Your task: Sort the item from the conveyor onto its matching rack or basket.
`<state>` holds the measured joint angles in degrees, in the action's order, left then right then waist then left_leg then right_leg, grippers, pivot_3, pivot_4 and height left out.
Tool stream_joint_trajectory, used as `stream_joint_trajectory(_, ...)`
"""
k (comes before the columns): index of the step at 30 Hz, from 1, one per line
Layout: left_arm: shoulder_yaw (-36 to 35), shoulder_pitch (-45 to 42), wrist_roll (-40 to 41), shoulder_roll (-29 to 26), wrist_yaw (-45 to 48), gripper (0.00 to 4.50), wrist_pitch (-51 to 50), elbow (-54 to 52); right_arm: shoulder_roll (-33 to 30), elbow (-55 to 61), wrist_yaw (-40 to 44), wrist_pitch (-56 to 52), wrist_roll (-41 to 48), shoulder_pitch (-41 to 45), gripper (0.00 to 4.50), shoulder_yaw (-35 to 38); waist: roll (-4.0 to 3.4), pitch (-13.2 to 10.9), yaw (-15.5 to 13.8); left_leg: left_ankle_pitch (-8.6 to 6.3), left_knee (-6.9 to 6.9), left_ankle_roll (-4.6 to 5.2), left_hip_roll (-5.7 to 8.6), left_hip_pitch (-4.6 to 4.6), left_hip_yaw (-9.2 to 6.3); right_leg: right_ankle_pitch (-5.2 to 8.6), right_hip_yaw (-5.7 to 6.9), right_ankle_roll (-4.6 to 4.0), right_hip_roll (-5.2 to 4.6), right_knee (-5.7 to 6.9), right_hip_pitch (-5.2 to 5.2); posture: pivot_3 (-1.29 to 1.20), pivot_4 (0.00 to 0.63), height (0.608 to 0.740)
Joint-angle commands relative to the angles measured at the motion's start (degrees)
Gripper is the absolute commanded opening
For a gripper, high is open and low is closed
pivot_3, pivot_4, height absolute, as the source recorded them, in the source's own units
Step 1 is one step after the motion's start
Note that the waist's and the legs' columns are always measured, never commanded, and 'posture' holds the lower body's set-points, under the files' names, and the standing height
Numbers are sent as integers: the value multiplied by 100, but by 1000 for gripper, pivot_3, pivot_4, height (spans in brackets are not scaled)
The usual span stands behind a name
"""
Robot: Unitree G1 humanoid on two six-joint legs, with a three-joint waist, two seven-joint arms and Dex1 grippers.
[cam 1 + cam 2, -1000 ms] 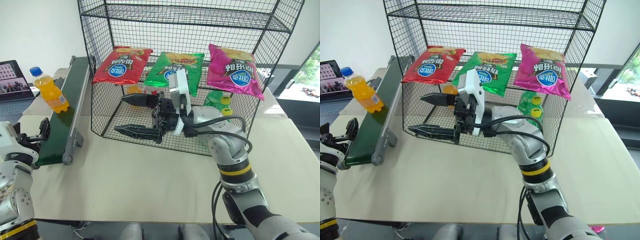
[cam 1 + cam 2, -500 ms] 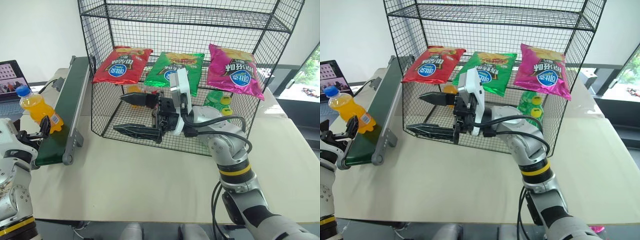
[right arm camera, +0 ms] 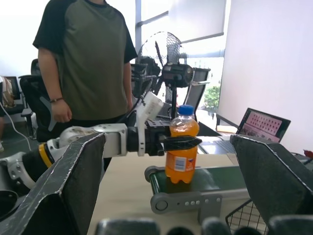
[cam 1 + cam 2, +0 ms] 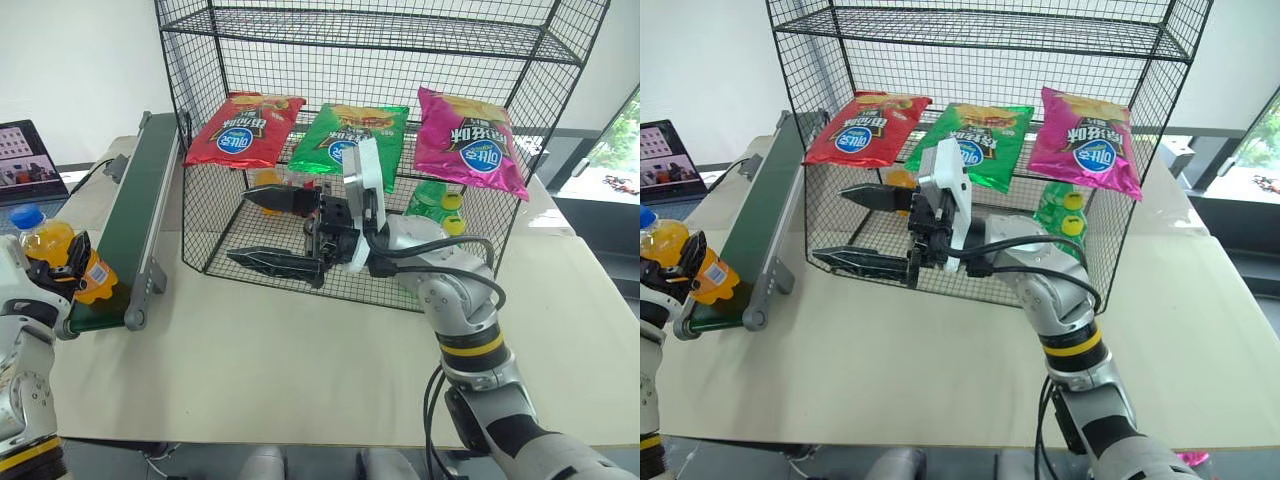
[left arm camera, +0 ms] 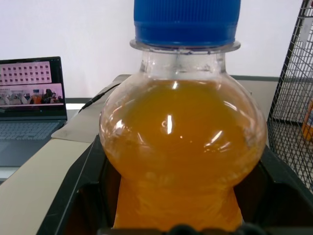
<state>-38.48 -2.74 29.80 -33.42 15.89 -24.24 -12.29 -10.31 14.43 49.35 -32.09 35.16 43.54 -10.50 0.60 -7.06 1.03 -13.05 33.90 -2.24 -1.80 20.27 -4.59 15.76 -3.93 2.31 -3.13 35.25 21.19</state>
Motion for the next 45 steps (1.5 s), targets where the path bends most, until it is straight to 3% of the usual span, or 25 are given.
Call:
stream_joint_trajectory(1, -124, 188, 559, -282, 13, 2540, -637, -1299, -178, 350, -163, 15, -28, -195, 4500, 142, 6, -6, -13, 0, 0, 0, 1, 1, 0, 0, 0, 0, 0, -1, 0, 0, 150, 738)
stream_joint_trajectory(5, 123, 424, 1299, -403, 119, 2540, -1406, -2270, -435, 557, -328, 86, -181, -553, 4500, 125, 22, -15, -8, 0, 0, -1, -1, 3, -1, 0, 0, 0, -1, -5, 0, 0, 150, 738)
stream_joint_trajectory(9, 931, -80, 1287, -290, 151, 2540, -1529, -2115, -518, 747, -703, 139, -489, -881, 4500, 11, 15, -16, -8, 0, 1, -1, 2, 0, 1, 0, 0, 0, -1, -6, -3, 0, 150, 738)
stream_joint_trajectory(13, 2169, -1204, 350, 239, 105, 2540, -864, -921, -457, 848, -1262, 345, -1108, -1222, 4500, -189, 10, -18, -25, 7, 2, -8, -1, 0, -4, 0, 6, 0, 8, -2, -2, 0, 150, 738)
stream_joint_trajectory(18, 2991, -2361, -778, 982, 147, 2540, 522, 1106, -448, 769, -1841, 91, -1695, -1412, 4500, -378, 15, -16, 13, 9, 0, -13, 4, 6, 1, -3, -3, -2, 8, -13, 0, 0, 150, 738)
stream_joint_trajectory(24, 3236, -3380, -1654, 1417, 126, 2540, 2264, 3394, -385, 682, -2163, 38, -1921, -1465, 4500, -289, 16, -16, 10, 9, -1, -10, 3, 14, 0, -4, -2, -2, 8, -17, 6, 0, 150, 738)
stream_joint_trajectory(29, 3206, -3826, -1839, 1614, 221, 2540, 2977, 4670, -378, 795, -2368, -14, -1974, -1567, 4500, -181, 16, -16, -8, 9, 1, -10, 8, 15, 0, -5, 0, 3, 5, -16, 4, 0, 150, 738)
stream_joint_trajectory(31, 3162, -3860, -1803, 1671, 308, 3565, 3069, 4864, -305, 875, -2457, -44, -1921, -1614, 4500, -115, 17, -16, -19, 9, 2, -10, 8, 15, 0, -5, 0, 5, 4, -15, 2, 0, 150, 738)
stream_joint_trajectory(33, 3088, -3858, -1743, 1716, 355, 4353, 3109, 4911, -239, 955, -2504, -130, -1840, -1631, 4500, -51, 16, -16, -14, 9, 3, -10, 8, 15, -1, -5, 1, 5, 4, -13, 0, 0, 150, 738)
stream_joint_trajectory(34, 3041, -3843, -1714, 1727, 348, 4463, 3090, 4870, -232, 973, -2507, -158, -1832, -1633, 4500, -42, 16, -16, -9, 9, 3, -10, 8, 14, -1, -5, 1, 5, 4, -12, 0, 0, 150, 738)
stream_joint_trajectory(40, 2905, -3257, -1618, 1623, 372, 4463, 2519, 3948, -240, 1022, -2480, -222, -1819, -1673, 4500, -31, 15, -16, 8, 9, 3, -10, 7, 9, -1, -5, 1, 5, 5, -5, -1, 0, 150, 738)
stream_joint_trajectory(45, 2799, -2186, -1409, 1430, 333, 4463, 1560, 2329, -283, 1007, -2383, -253, -1753, -1699, 4500, -4, 13, -15, 44, 9, 1, -10, 5, 3, -2, -5, -1, 5, 5, 1, -2, 0, 150, 738)
